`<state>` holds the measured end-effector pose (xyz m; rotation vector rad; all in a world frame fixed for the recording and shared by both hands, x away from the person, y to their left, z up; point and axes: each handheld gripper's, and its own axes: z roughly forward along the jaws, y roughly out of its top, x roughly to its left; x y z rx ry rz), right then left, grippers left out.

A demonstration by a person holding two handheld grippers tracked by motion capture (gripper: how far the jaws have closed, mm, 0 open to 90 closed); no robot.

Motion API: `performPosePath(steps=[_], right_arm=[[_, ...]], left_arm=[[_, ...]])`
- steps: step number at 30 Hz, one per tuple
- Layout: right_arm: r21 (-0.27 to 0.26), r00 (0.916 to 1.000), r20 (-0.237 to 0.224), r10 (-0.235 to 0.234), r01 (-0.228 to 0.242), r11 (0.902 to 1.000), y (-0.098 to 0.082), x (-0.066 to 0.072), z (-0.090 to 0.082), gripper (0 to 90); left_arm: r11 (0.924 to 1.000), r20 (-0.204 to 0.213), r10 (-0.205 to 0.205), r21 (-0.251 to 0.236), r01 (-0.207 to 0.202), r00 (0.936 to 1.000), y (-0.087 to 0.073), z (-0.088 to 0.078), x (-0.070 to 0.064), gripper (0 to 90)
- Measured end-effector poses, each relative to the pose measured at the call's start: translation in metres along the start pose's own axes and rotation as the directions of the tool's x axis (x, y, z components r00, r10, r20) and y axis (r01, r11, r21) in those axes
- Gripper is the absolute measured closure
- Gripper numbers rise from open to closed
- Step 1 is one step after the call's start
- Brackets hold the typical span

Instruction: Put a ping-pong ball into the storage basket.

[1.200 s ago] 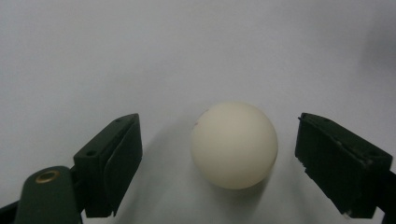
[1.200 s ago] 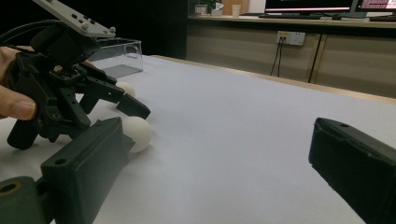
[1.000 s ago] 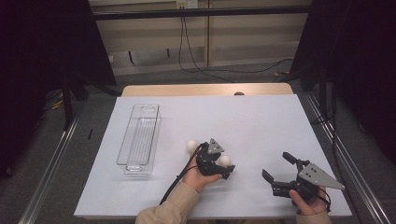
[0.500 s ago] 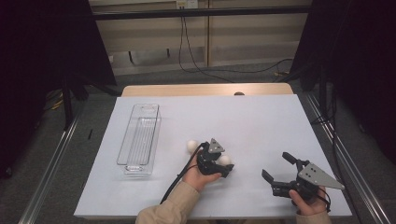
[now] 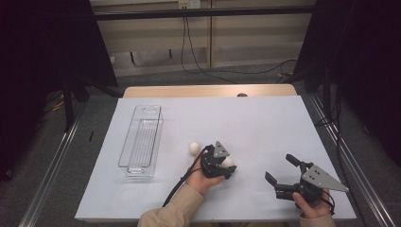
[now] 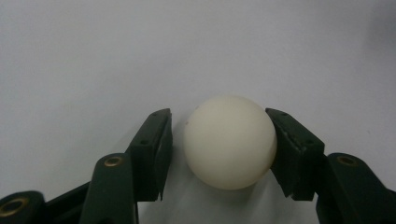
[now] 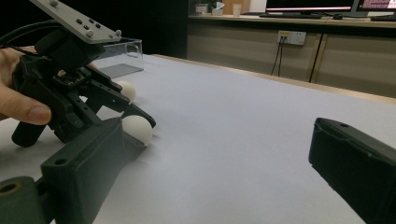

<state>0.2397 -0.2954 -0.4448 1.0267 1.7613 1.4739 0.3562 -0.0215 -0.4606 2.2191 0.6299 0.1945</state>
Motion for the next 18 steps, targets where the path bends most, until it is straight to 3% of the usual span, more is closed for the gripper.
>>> performPosePath(steps=[8, 18], right_arm=[[0.001, 1.0, -0.002, -0.001, 0.001, 1.0, -0.0001, -0.0002, -0.0001, 3.4], [0.002, 1.0, -0.006, -0.004, 0.004, 1.0, 0.0007, 0.001, 0.0001, 3.4]], left_arm=[[1.0, 0.002, -0.007, 0.002, 0.007, 1.0, 0.0003, -0.0009, 0.0019, 50.7], [0.9997, 0.002, -0.018, 0.014, 0.018, 0.9998, 0.0004, -0.0041, 0.0037, 50.9]])
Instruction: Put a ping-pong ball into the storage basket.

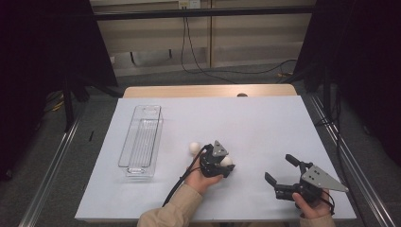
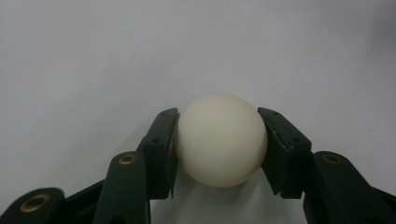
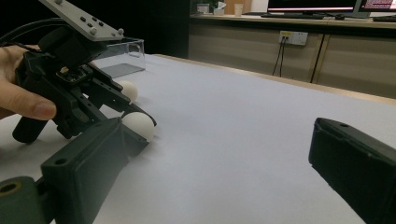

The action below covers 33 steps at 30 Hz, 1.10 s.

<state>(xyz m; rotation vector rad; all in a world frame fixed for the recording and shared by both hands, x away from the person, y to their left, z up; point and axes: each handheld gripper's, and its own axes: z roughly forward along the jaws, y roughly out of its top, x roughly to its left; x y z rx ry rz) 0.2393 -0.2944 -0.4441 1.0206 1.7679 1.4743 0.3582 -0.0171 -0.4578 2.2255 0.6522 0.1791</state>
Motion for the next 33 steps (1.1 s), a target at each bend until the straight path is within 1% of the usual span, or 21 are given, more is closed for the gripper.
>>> performPosePath(steps=[2, 5, 8, 12, 15, 16, 19, 21, 25, 26, 27, 33], right_arm=[[-0.002, 1.0, 0.002, 0.005, -0.005, 1.0, 0.0, 0.0, 0.0, 3.4], [-0.002, 1.0, 0.005, 0.006, -0.006, 1.0, 0.0, -0.001, 0.0, 3.4], [0.001, 1.0, 0.002, -0.002, 0.002, 1.0, 0.0, -0.001, 0.0, 3.4], [0.001, 1.0, 0.004, 0.0, 0.0, 1.0, 0.0, -0.001, 0.0, 3.4], [0.001, 1.0, 0.001, -0.007, 0.007, 1.0, 0.001, 0.0, 0.0, 3.4], [0.005, 1.0, -0.001, -0.009, 0.009, 0.9999, 0.0, 0.0, 0.0, 3.4], [0.004, 1.0, -0.002, -0.005, 0.005, 1.0, 0.0, 0.0, 0.001, 3.4], [0.002, 1.0, 0.0, -0.007, 0.007, 1.0, 0.0, 0.0, 0.0, 3.4], [0.001, 1.0, 0.001, -0.007, 0.007, 1.0, 0.0, -0.001, 0.0, 3.4], [0.001, 1.0, 0.003, -0.005, 0.005, 1.0, 0.0, -0.001, 0.0, 3.4], [0.001, 1.0, 0.003, -0.001, 0.001, 1.0, -0.001, -0.002, 0.0, 3.4], [-0.003, 1.0, 0.007, 0.002, -0.002, 1.0, 0.0, -0.003, -0.002, 3.3]], left_arm=[[1.0, 0.006, -0.007, 0.005, 0.007, 1.0, 0.0, -0.002, 0.001, 50.9], [0.9999, 0.017, -0.014, 0.001, 0.014, 0.9997, 0.001, -0.003, 0.002, 50.9], [0.9998, 0.019, -0.021, -0.001, 0.021, 0.9996, 0.002, -0.005, 0.003, 50.9], [0.9996, 0.024, -0.027, -0.003, 0.027, 0.9993, 0.003, -0.007, 0.004, 50.9], [0.9993, 0.023, -0.036, -0.012, 0.036, 0.9991, 0.004, -0.009, 0.004, 50.9], [0.9993, 0.029, -0.037, -0.008, 0.038, 0.9989, 0.004, -0.01, 0.005, 50.9], [0.9989, 0.03, -0.046, -0.01, 0.047, 0.9985, 0.004, -0.011, 0.006, 50.9], [0.9989, 0.031, -0.046, -0.007, 0.046, 0.9985, 0.005, -0.012, 0.006, 50.9], [0.9983, 0.039, -0.054, -0.019, 0.055, 0.9978, 0.007, -0.014, 0.006, 50.9], [0.9984, 0.039, -0.053, -0.016, 0.054, 0.9978, 0.007, -0.016, 0.007, 50.9], [0.998, 0.04, -0.057, -0.024, 0.058, 0.9976, 0.008, -0.016, 0.007, 50.9], [0.9984, 0.05, -0.055, -0.009, 0.056, 0.9972, 0.01, -0.019, 0.007, 50.9]])
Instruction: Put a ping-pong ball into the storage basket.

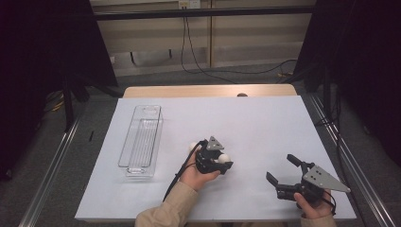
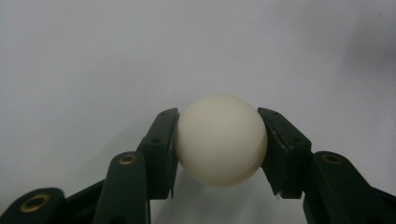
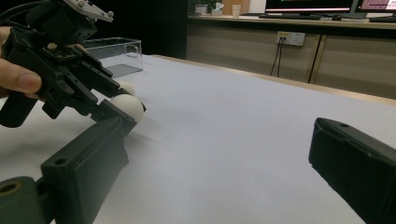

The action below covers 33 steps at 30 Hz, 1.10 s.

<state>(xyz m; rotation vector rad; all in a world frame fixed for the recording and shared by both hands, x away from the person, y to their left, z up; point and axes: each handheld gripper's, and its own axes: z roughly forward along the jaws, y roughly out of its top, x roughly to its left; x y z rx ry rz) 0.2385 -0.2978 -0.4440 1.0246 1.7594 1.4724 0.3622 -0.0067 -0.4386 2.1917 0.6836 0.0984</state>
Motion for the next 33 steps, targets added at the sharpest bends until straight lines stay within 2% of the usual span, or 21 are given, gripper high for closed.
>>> performPosePath(steps=[16, 19, 30, 33], right_arm=[[0.001, 1.0, -0.006, -0.001, 0.001, 1.0, 0.0, 0.001, 0.001, 3.3], [0.002, 1.0, -0.006, 0.0, 0.0, 1.0, 0.0, 0.001, 0.001, 3.3], [0.0, 1.0, -0.005, 0.001, -0.001, 1.0, 0.0, 0.001, 0.001, 3.3], [0.0, 1.0, -0.005, 0.0, 0.0, 1.0, 0.0, 0.001, 0.001, 3.3]], left_arm=[[0.9998, -0.007, -0.007, -0.016, 0.007, 0.9999, 0.005, -0.012, 0.003, 50.9], [0.9995, -0.004, -0.021, -0.022, 0.021, 0.9998, 0.006, -0.015, 0.005, 50.9], [0.9994, -0.021, -0.021, -0.029, 0.021, 0.9995, 0.008, -0.023, 0.011, 51.0], [0.9989, -0.021, -0.034, -0.033, 0.033, 0.9992, 0.008, -0.026, 0.012, 50.9]])
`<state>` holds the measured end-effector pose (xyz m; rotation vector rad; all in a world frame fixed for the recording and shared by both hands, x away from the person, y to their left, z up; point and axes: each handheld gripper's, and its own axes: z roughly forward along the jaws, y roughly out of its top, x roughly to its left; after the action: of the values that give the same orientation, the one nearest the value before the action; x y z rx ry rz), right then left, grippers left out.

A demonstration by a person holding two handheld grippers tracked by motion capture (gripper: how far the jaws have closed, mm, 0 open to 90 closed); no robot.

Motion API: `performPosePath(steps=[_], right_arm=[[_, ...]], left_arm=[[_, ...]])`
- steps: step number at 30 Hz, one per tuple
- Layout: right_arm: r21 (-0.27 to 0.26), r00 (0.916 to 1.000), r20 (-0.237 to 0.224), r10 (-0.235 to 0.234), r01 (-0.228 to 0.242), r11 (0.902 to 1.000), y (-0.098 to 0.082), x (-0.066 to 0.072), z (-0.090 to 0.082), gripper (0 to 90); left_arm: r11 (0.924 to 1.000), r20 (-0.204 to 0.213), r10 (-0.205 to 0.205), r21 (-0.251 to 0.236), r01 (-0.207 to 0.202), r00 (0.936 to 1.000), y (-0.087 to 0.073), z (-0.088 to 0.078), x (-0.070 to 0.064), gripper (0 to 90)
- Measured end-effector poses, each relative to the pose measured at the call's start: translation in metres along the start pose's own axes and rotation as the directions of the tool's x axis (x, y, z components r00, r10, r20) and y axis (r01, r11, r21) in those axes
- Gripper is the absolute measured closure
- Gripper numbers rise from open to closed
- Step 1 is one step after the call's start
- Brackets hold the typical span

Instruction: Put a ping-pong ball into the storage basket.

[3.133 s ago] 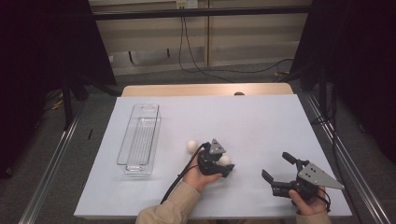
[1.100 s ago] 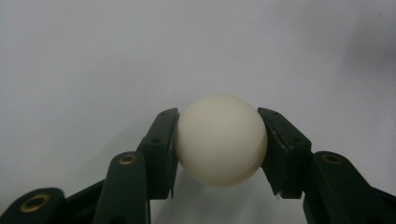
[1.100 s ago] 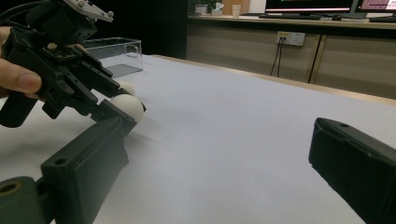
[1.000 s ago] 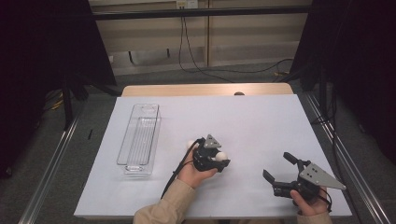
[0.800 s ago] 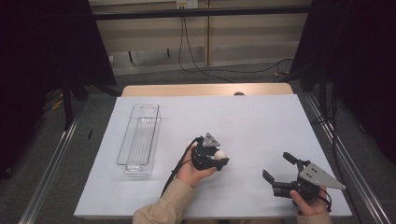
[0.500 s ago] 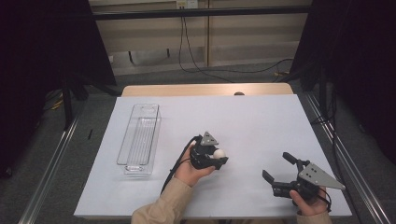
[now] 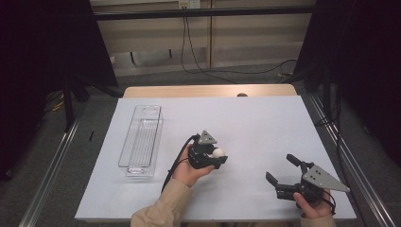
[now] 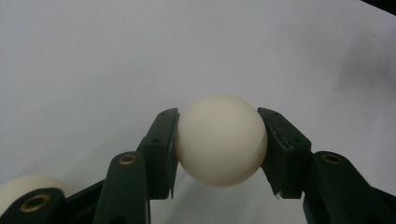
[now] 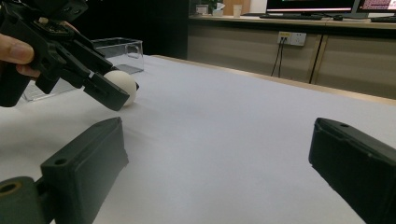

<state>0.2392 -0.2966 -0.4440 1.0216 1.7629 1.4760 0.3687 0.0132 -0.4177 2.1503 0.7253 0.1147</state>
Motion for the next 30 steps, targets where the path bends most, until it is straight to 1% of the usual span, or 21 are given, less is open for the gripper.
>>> performPosePath(steps=[6, 11, 13, 30], right_arm=[[0.002, 1.0, -0.003, -0.002, 0.002, 1.0, 0.0, 0.001, 0.0, 3.3], [-0.001, 1.0, 0.004, 0.0, 0.0, 1.0, 0.0, 0.0, -0.001, 3.3], [-0.002, 1.0, 0.004, 0.002, -0.002, 1.0, 0.0, -0.001, -0.001, 3.3], [0.0, 1.0, 0.007, -0.001, 0.001, 1.0, 0.0, 0.0, -0.004, 3.3]], left_arm=[[1.0, -0.008, -0.002, -0.004, 0.002, 1.0, 0.001, -0.005, 0.004, 51.0], [1.0, -0.013, -0.005, -0.004, 0.005, 0.9999, 0.001, -0.008, 0.008, 50.9], [0.9999, -0.019, -0.011, -0.006, 0.011, 0.9998, 0.001, -0.009, 0.009, 50.9], [0.9997, -0.024, -0.023, -0.013, 0.022, 0.9994, 0.003, -0.019, 0.016, 50.9]])
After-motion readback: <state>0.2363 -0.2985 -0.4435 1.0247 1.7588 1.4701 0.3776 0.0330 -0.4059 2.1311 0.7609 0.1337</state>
